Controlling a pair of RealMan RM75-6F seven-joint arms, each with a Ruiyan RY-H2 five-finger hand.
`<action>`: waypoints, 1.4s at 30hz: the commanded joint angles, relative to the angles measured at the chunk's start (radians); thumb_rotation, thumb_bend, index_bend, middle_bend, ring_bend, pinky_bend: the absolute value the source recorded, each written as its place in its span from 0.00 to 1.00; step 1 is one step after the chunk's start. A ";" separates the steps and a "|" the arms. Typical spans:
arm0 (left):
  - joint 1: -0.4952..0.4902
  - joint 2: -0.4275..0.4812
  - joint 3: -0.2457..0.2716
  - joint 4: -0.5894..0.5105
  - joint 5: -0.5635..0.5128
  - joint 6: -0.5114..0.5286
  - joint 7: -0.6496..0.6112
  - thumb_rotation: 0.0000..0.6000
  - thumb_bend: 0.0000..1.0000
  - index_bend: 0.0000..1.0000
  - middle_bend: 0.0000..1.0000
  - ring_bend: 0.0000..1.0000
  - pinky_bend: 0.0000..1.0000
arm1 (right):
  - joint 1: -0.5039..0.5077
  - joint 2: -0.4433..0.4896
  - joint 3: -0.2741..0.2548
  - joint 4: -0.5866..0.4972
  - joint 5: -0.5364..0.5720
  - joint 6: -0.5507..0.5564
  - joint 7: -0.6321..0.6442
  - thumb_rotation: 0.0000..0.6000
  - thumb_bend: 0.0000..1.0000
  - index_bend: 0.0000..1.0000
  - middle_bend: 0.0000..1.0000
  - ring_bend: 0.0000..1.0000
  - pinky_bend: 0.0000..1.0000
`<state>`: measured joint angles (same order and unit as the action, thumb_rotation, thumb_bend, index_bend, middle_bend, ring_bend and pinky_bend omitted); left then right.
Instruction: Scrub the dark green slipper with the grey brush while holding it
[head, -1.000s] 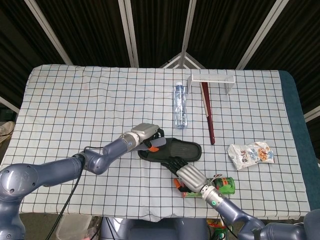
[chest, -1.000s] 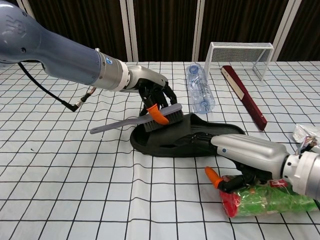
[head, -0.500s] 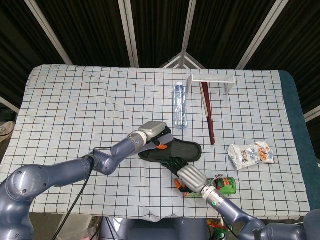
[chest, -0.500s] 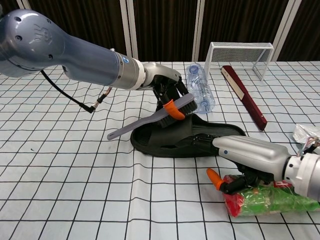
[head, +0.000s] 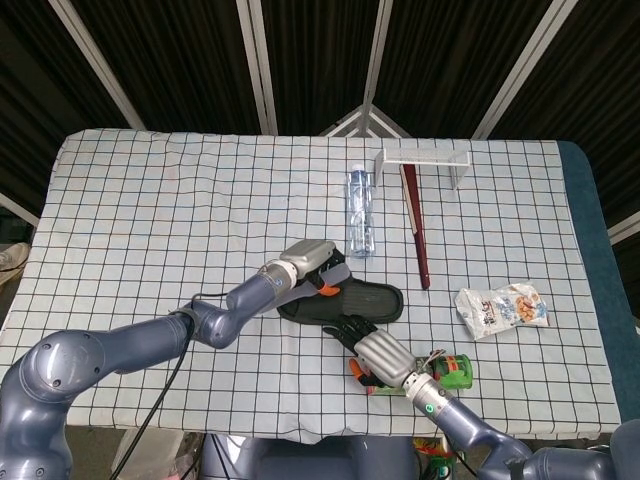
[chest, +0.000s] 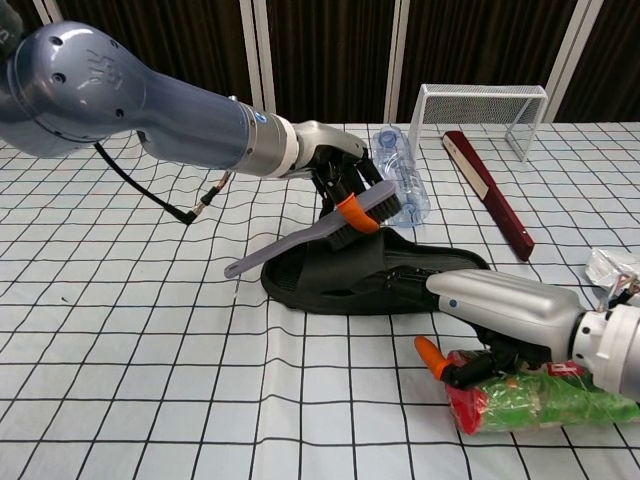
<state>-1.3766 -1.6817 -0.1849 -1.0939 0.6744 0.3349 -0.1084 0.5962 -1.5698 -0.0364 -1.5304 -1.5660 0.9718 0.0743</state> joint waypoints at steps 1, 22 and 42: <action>-0.009 0.029 0.028 -0.025 -0.012 -0.017 0.016 1.00 0.88 0.57 0.65 0.50 0.61 | 0.000 -0.001 -0.001 -0.003 0.000 -0.001 -0.003 1.00 0.77 0.00 0.07 0.00 0.00; -0.047 0.141 0.133 -0.189 -0.110 0.061 0.063 1.00 0.88 0.57 0.65 0.50 0.61 | -0.006 -0.009 0.002 -0.025 0.025 -0.001 -0.058 1.00 0.77 0.00 0.07 0.00 0.00; 0.061 0.402 0.211 -0.499 -0.009 0.192 0.119 1.00 0.88 0.57 0.65 0.50 0.61 | -0.174 0.329 -0.013 -0.236 0.076 0.257 -0.238 1.00 0.77 0.00 0.05 0.00 0.00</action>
<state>-1.3499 -1.3178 -0.0045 -1.5360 0.6278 0.4896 -0.0109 0.4623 -1.3214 -0.0514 -1.7150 -1.5061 1.1688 -0.1641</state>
